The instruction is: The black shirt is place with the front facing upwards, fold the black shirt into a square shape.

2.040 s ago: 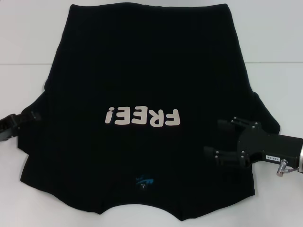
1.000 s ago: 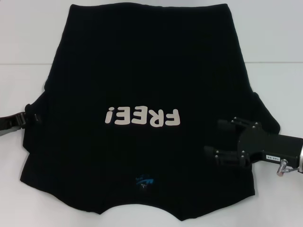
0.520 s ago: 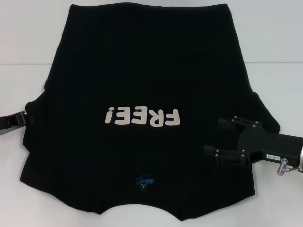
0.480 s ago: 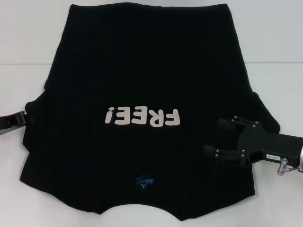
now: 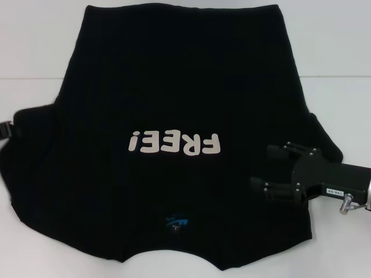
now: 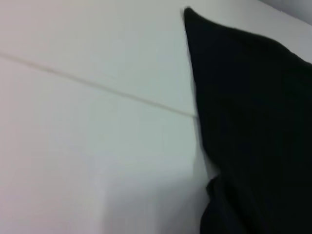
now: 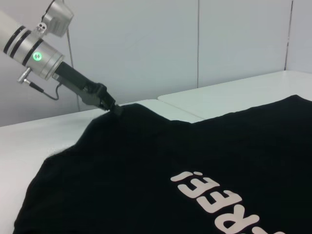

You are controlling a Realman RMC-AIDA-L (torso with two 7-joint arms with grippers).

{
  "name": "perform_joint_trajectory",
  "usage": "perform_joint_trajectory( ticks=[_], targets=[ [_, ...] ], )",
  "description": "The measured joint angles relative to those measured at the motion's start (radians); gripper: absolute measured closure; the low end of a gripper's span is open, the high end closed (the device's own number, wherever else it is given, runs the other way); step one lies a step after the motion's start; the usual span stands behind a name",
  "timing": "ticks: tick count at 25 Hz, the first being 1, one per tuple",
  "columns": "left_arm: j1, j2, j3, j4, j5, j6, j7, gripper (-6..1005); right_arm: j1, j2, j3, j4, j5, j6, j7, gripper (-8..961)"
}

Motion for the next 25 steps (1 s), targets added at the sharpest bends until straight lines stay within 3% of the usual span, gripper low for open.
perform_joint_trajectory(
  ticks=[7, 18, 25],
  targets=[
    [-0.018, 0.016, 0.001, 0.037, 0.013, 0.009, -0.019, 996, 0.000, 0.001, 0.003, 0.000, 0.000, -0.005, 0.000, 27],
    [-0.060, 0.018, 0.075, 0.052, 0.017, 0.020, -0.058, 997, 0.000, 0.002, 0.000, 0.000, 0.000, -0.005, 0.000, 27],
    [-0.087, 0.012, 0.123, 0.128, 0.078, 0.086, -0.161, 997, 0.000, 0.003, -0.003, 0.000, 0.000, -0.005, 0.000, 27]
  ],
)
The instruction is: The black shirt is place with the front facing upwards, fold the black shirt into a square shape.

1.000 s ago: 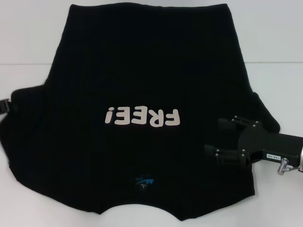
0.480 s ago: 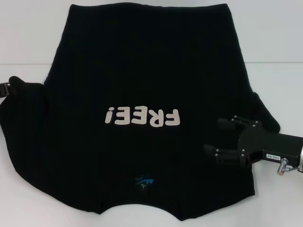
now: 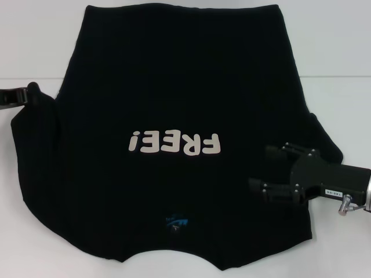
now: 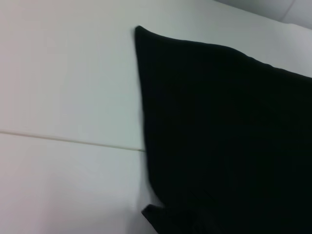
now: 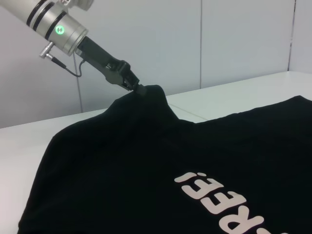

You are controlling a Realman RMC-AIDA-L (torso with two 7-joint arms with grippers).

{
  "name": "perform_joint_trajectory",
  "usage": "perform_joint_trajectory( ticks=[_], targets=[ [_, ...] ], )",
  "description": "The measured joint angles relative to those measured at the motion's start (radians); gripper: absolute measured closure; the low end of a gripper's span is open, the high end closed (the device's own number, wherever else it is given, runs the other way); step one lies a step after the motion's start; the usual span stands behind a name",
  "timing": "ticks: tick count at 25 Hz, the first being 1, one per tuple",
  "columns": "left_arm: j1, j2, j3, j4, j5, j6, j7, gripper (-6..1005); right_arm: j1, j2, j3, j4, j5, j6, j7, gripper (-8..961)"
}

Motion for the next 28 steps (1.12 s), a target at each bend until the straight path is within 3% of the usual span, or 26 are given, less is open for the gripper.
perform_joint_trajectory(
  ticks=[16, 28],
  targets=[
    [-0.018, -0.004, 0.008, 0.039, 0.017, 0.112, -0.053, 996, 0.002, 0.000, -0.003, 0.011, 0.000, 0.003, -0.005, 27],
    [0.024, -0.099, 0.059, 0.146, 0.012, 0.167, 0.068, 997, 0.002, 0.002, 0.002, 0.013, 0.000, 0.008, -0.002, 27]
  ],
)
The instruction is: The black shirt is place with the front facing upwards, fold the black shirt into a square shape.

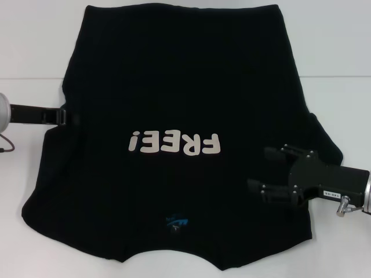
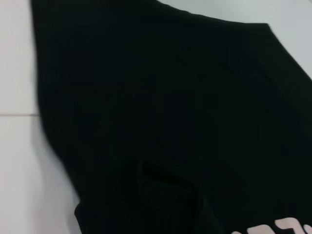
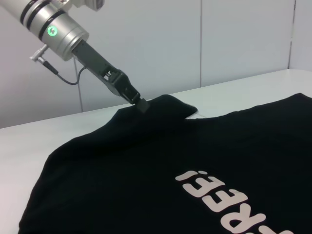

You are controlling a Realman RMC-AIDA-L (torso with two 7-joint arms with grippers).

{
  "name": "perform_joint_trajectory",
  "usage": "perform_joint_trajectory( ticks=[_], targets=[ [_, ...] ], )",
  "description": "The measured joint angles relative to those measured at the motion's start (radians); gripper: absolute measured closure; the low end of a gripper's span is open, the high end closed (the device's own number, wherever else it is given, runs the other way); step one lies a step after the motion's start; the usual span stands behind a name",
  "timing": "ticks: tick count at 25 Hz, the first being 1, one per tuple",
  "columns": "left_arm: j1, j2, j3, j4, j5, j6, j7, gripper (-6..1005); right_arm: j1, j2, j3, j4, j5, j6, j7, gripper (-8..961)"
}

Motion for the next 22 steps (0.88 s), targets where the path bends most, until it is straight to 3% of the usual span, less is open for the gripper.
perform_joint_trajectory(
  ticks=[5, 11, 18, 22],
  targets=[
    [0.011, -0.030, 0.003, 0.034, 0.003, 0.018, 0.055, 997, 0.000, 0.000, 0.001, 0.000, 0.000, 0.000, 0.001, 27],
    [0.002, -0.031, 0.023, 0.006, -0.003, 0.077, 0.069, 956, 0.001, 0.000, 0.003, 0.000, 0.000, 0.001, 0.001, 27],
    [-0.043, 0.008, -0.022, -0.105, -0.021, 0.200, 0.045, 835, 0.002, -0.002, 0.006, 0.000, 0.000, 0.001, 0.004, 27],
    [-0.030, 0.028, -0.027, -0.136, -0.076, 0.276, 0.120, 735, 0.000, -0.006, 0.029, -0.016, 0.004, -0.002, 0.113, 27]
  ],
)
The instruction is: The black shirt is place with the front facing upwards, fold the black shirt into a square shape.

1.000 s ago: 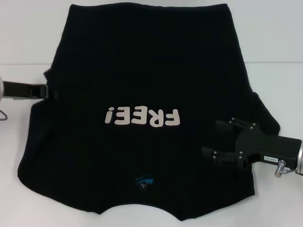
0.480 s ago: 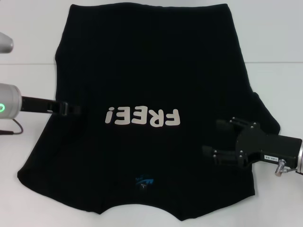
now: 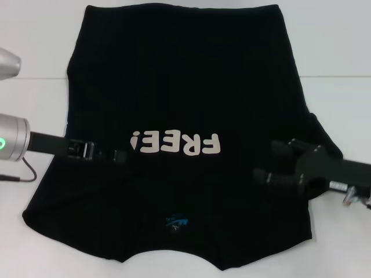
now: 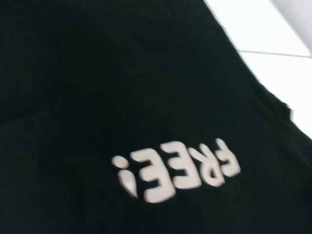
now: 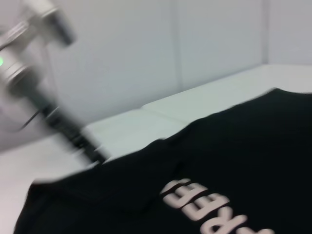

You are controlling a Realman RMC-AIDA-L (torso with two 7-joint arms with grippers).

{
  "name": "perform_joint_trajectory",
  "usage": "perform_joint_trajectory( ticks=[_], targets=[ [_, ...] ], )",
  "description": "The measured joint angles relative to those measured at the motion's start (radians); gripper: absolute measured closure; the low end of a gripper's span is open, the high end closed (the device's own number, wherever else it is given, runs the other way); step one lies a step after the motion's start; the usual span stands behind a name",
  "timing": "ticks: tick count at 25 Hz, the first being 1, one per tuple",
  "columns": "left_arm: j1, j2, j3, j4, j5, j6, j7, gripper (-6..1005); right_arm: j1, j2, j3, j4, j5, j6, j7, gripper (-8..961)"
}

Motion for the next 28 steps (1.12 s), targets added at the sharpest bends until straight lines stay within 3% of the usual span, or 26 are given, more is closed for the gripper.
perform_joint_trajectory(
  ticks=[4, 10, 14, 17, 20, 24, 28],
  targets=[
    [0.048, -0.007, -0.034, -0.011, -0.164, 0.151, 0.243, 543, 0.000, -0.029, -0.003, -0.110, -0.020, -0.008, 0.349, 27],
    [0.137, -0.054, -0.089, -0.026, -0.311, 0.260, 0.593, 335, 0.024, -0.135, -0.015, -0.275, -0.162, -0.077, 0.913, 27],
    [0.186, -0.093, -0.098, -0.035, -0.334, 0.291, 0.789, 161, 0.064, -0.178, -0.007, -0.357, -0.343, -0.111, 1.235, 27],
    [0.210, -0.113, -0.100, -0.037, -0.349, 0.311, 0.862, 82, 0.110, -0.182, -0.005, -0.384, -0.505, -0.121, 1.399, 27],
    [0.221, -0.121, -0.099, -0.044, -0.351, 0.313, 0.890, 65, 0.154, -0.171, -0.005, -0.373, -0.611, -0.119, 1.440, 27],
    [0.238, -0.128, -0.100, -0.052, -0.355, 0.310, 0.917, 65, 0.190, -0.162, -0.012, -0.298, -0.681, -0.071, 1.449, 27],
    [0.244, -0.130, -0.101, -0.052, -0.356, 0.308, 0.921, 66, 0.212, -0.172, -0.015, -0.191, -0.693, -0.009, 1.444, 27]
  ],
)
